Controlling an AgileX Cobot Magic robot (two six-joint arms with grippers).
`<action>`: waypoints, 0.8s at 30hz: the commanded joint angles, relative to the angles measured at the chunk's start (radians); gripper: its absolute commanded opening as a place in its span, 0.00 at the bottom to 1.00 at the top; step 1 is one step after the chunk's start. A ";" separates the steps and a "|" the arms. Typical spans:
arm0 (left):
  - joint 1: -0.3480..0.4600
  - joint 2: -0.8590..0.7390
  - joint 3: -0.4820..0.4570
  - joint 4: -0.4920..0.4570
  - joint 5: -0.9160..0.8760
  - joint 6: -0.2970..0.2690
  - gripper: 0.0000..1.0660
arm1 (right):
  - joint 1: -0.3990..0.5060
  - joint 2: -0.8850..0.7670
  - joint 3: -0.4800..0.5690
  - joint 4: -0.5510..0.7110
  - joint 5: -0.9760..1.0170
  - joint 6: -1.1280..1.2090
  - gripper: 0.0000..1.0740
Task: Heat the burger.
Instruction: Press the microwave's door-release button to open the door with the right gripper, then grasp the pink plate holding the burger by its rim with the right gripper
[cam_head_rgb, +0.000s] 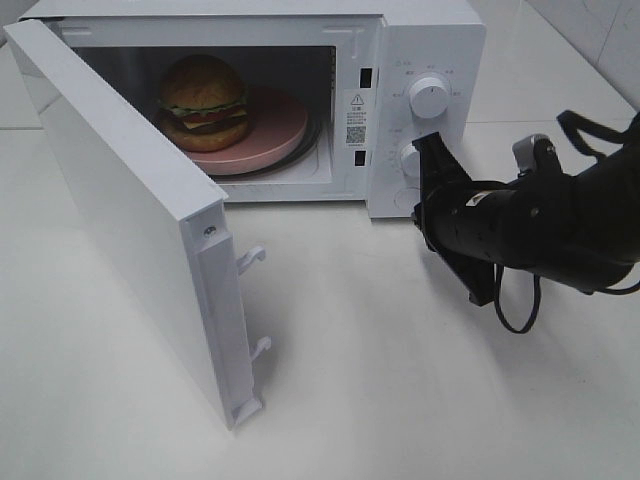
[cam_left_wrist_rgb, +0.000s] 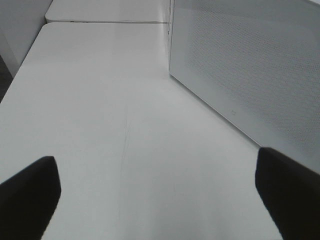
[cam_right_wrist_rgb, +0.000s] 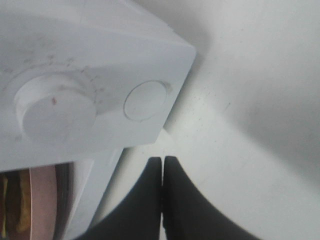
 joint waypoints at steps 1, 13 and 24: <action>0.001 -0.018 0.003 -0.006 -0.008 0.000 0.92 | -0.007 -0.064 0.004 -0.048 0.120 -0.156 0.00; 0.001 -0.018 0.003 -0.006 -0.008 0.000 0.92 | -0.007 -0.220 -0.038 -0.224 0.564 -0.585 0.01; 0.001 -0.018 0.003 -0.006 -0.008 0.000 0.92 | -0.007 -0.223 -0.201 -0.380 0.999 -0.989 0.01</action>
